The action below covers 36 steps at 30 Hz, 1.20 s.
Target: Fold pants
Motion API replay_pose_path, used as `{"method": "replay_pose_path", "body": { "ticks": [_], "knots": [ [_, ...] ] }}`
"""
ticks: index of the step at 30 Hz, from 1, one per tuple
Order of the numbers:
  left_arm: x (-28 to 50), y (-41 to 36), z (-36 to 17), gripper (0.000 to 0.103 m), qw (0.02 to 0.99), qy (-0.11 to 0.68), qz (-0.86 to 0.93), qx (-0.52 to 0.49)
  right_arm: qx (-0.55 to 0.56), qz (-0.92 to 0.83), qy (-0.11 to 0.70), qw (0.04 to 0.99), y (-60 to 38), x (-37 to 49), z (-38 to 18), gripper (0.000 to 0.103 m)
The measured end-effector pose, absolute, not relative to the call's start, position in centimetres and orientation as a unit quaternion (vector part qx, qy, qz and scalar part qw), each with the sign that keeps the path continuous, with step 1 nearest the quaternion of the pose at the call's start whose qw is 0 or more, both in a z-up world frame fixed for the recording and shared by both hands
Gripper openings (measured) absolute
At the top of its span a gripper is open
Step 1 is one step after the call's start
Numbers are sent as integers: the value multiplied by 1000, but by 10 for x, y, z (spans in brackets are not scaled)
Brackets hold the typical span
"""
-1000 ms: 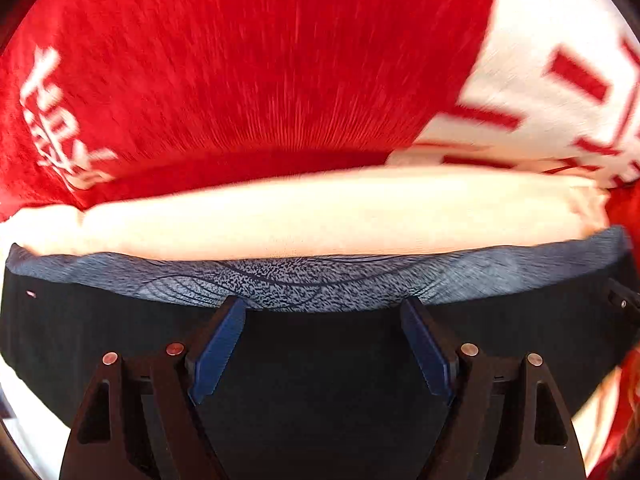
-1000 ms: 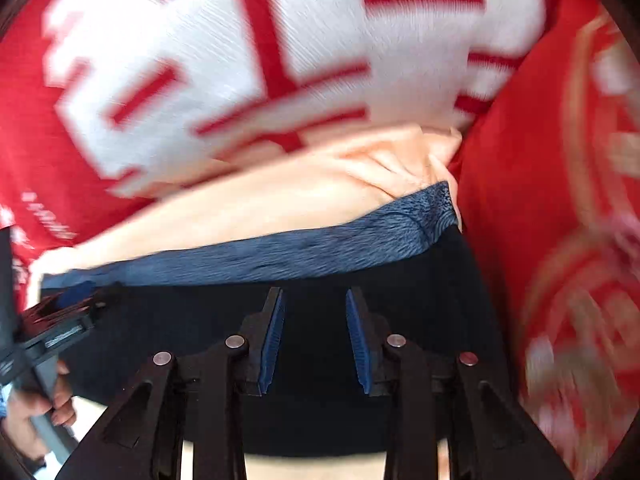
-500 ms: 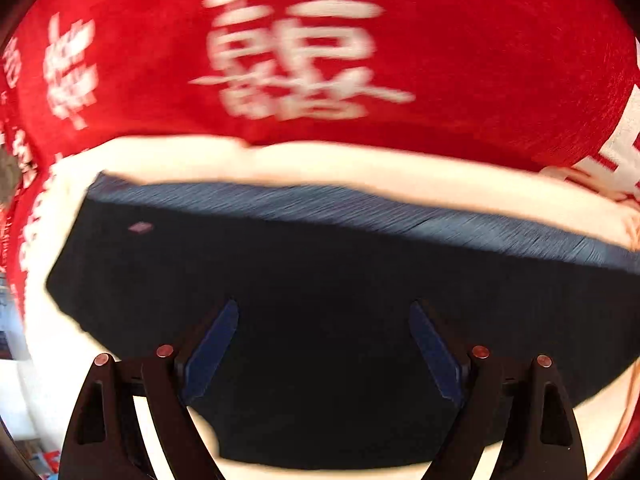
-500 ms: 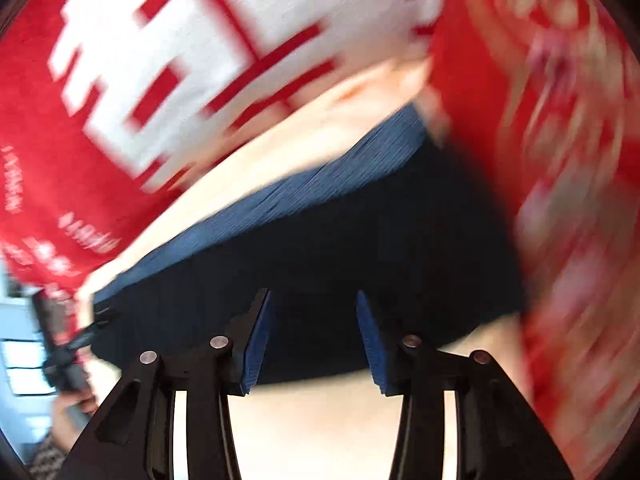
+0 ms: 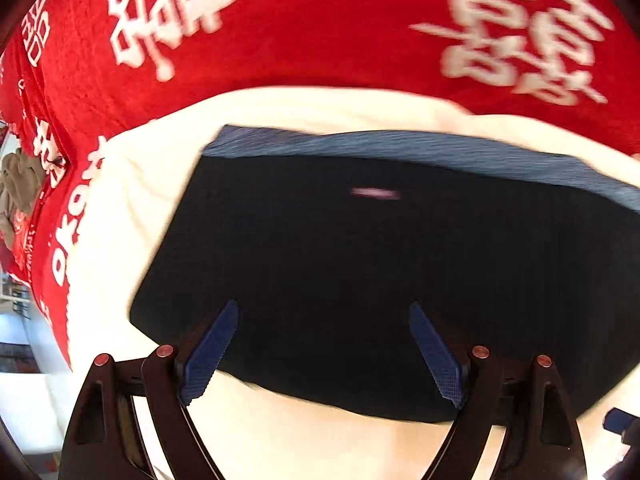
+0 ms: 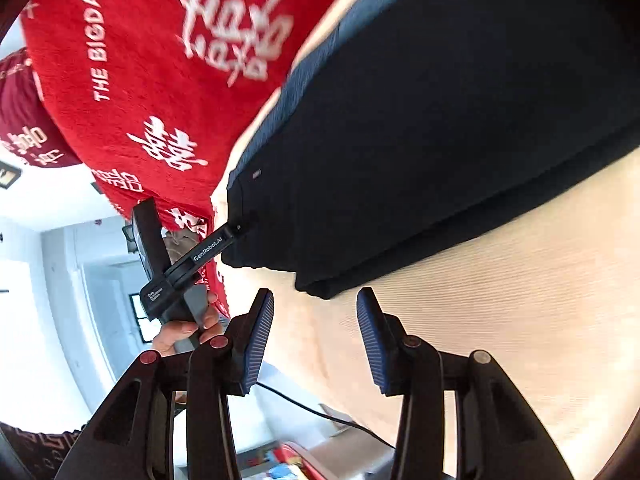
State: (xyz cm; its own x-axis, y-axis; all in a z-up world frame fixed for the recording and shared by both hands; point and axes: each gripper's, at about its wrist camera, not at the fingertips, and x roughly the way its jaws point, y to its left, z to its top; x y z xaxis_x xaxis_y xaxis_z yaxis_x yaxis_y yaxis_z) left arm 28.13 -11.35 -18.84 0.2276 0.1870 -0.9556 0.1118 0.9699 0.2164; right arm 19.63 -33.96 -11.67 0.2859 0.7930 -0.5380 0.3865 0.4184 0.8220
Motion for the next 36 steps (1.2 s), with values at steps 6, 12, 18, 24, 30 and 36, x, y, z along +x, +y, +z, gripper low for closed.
{"method": "replay_pose_path", "body": {
  "ticks": [6,12,18,24,30,36],
  "knots": [
    [292,-72,-207,95,785,609,-17,111,542,142,547,623,-324,199,-129,47],
    [289,-56,-209,97,788,608,-41,82,536,132,564,614,-332,218,-128,11],
    [274,-43,-208,97,786,608,-49,98,473,108,595,640,-319,202,-113,6],
    [272,-46,-203,97,783,611,-30,116,482,112,602,627,-325,195,-119,7],
    [248,-98,-169,97,784,609,-91,81,504,73,567,648,-377,191,-105,51],
    [228,-188,-182,97,762,619,-178,69,544,68,556,624,-390,197,-126,43]
  ]
}}
